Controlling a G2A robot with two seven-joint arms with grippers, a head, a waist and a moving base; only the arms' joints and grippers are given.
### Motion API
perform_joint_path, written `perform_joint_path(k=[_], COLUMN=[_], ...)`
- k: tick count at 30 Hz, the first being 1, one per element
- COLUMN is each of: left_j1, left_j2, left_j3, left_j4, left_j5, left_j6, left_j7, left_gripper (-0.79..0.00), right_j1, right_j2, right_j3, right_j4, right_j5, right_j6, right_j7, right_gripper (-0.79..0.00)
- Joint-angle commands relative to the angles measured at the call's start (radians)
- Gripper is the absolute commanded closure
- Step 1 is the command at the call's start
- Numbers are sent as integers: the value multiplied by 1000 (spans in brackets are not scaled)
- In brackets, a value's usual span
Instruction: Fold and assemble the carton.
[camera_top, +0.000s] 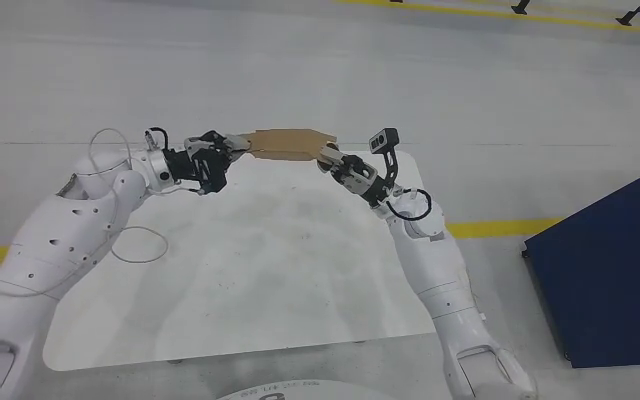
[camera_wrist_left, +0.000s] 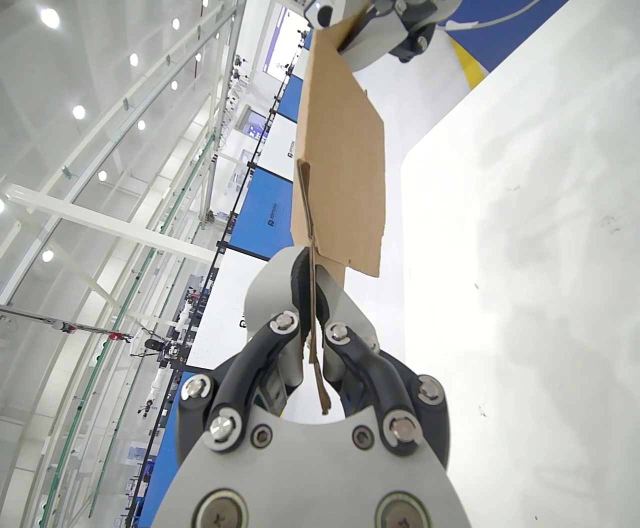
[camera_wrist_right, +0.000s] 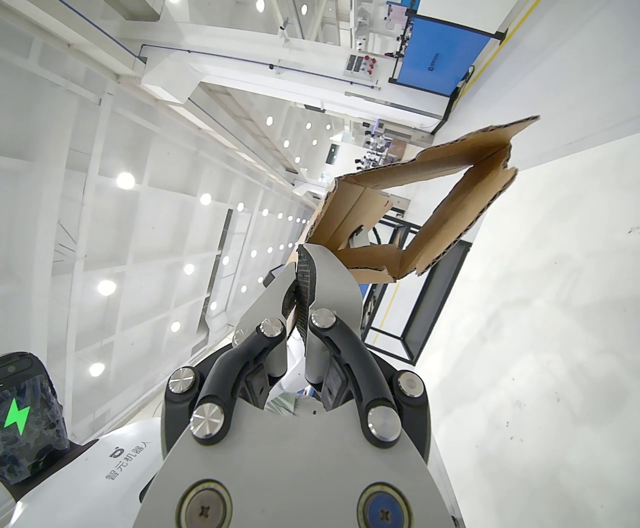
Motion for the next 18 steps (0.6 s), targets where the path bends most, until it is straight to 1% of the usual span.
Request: perform_joint_path(k=[1,2,5,7,10,13,16,17,18], left_j1=[1,3,7,14,26,40,57,68,64], left_j2=[-1,-2,-4,-5,-11,-16,-21,-23,-25], left_j3=[-5,-8,-21,-35,-58,-82,-109,-115,-120], left_j4=[3,4,13,23,41,48,60,78,72], left_j5=[-13,-24,-65,-132,-302,-438,-623,-705,-756], left_j6=[7,11,4,-36,-175,-252,-366,-423,-460], left_j7=[5,11,20,22,-10,-77,-167,-214,-264], left_gripper=[-332,-785,-785,-785,-785,-785,-785,-785,-785], right_j1=[-2,-4,-13,-14,-9,-2,1,2,3], right_j2=[1,1,0,0,0,-2,-4,-6,-7], right_j3=[3,4,9,15,25,36,43,43,45], right_j4=[-1,-2,-5,2,23,50,69,73,82], right_j5=[3,9,58,111,194,260,332,364,396], right_j6=[-3,-7,-24,-28,-28,-30,-29,-25,-19], right_j7=[1,3,27,67,128,154,185,207,231], right_gripper=[0,0,0,0,0,0,0,0,0])
